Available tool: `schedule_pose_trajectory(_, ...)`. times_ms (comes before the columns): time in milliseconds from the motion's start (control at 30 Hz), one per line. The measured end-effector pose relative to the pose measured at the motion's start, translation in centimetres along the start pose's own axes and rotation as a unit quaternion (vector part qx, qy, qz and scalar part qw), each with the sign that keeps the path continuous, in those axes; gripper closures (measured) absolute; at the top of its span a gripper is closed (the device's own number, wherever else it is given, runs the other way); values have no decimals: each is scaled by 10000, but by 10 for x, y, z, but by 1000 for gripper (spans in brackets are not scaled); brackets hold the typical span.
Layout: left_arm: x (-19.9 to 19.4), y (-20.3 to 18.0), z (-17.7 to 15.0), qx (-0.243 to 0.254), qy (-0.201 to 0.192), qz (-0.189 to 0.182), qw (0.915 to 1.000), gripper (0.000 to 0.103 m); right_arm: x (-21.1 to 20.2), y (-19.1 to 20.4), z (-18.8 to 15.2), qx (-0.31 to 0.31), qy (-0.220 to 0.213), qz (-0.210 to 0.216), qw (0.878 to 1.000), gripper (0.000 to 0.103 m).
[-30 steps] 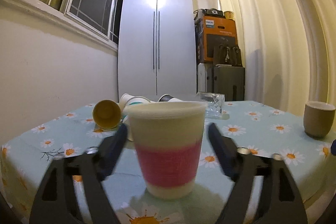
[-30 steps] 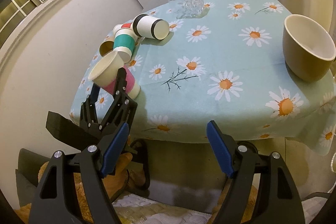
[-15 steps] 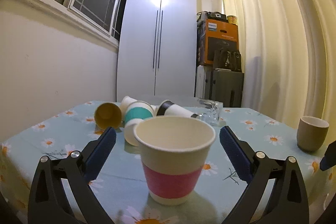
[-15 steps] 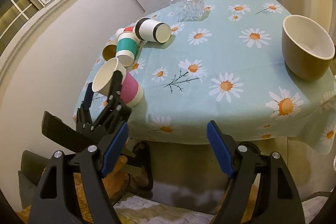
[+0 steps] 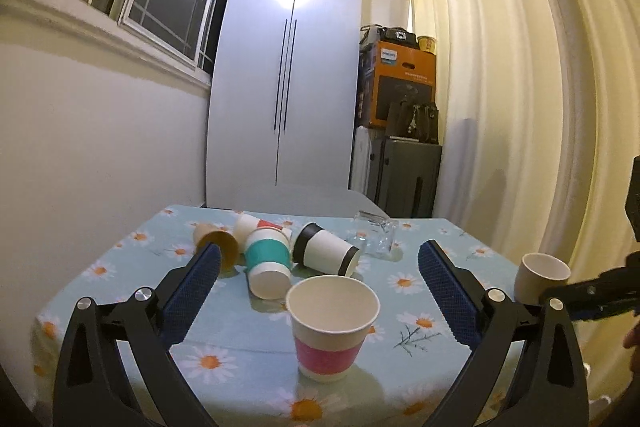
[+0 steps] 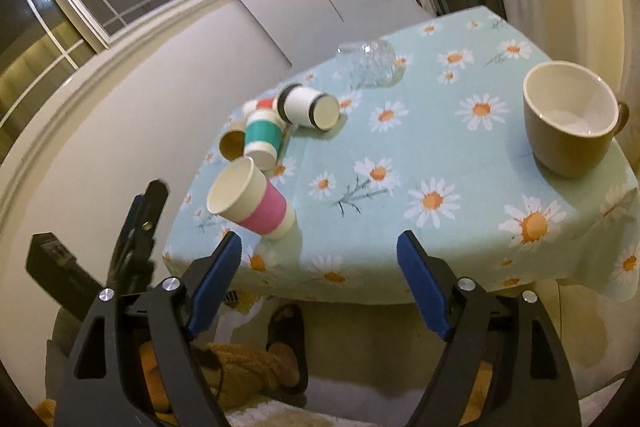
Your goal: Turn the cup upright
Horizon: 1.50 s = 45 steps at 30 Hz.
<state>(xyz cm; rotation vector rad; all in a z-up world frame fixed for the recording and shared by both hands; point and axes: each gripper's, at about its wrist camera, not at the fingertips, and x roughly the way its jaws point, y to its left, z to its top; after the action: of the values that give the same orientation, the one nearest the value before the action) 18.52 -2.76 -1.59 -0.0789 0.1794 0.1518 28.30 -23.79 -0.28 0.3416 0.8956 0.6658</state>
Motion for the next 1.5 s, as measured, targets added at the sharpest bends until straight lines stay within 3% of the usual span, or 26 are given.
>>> schedule_pose_trajectory(233,-42,5,23,68,110,-413,9991,7,-13,29,-11,-600,-349,-112,9975,16)
schedule_pose_trajectory(333,-56,14,31,-73,429,-598,9973,7,-18,46,-19,-950,-558,-283,9935,11)
schedule_pose_trajectory(500,-88,29,40,135,512,-657,9964,7,-29,75,-36,-1482,-788,-340,9852,9)
schedule_pose_trajectory(767,-136,55,30,279,676,-682,9950,7,-78,129,-87,-2598,-1618,-745,9491,7)
schedule_pose_trajectory(967,-167,63,13,280,662,-592,9957,7,-105,142,-124,-3075,-1898,-883,9282,5)
schedule_pose_trajectory(1100,-184,58,9,428,413,-645,9961,7,-117,140,-147,-3196,-2144,-1082,9166,5)
schedule_pose_trajectory(1200,-185,58,8,442,344,-607,9966,7,-114,136,-153,-3197,-2180,-1191,9144,5)
schedule_pose_trajectory(1333,-190,62,9,382,214,-539,9976,7,-111,140,-158,-3418,-2301,-1444,8997,5)
schedule_pose_trajectory(1500,-199,65,5,304,207,-554,9978,7,-111,139,-157,-3364,-2366,-1554,8982,5)
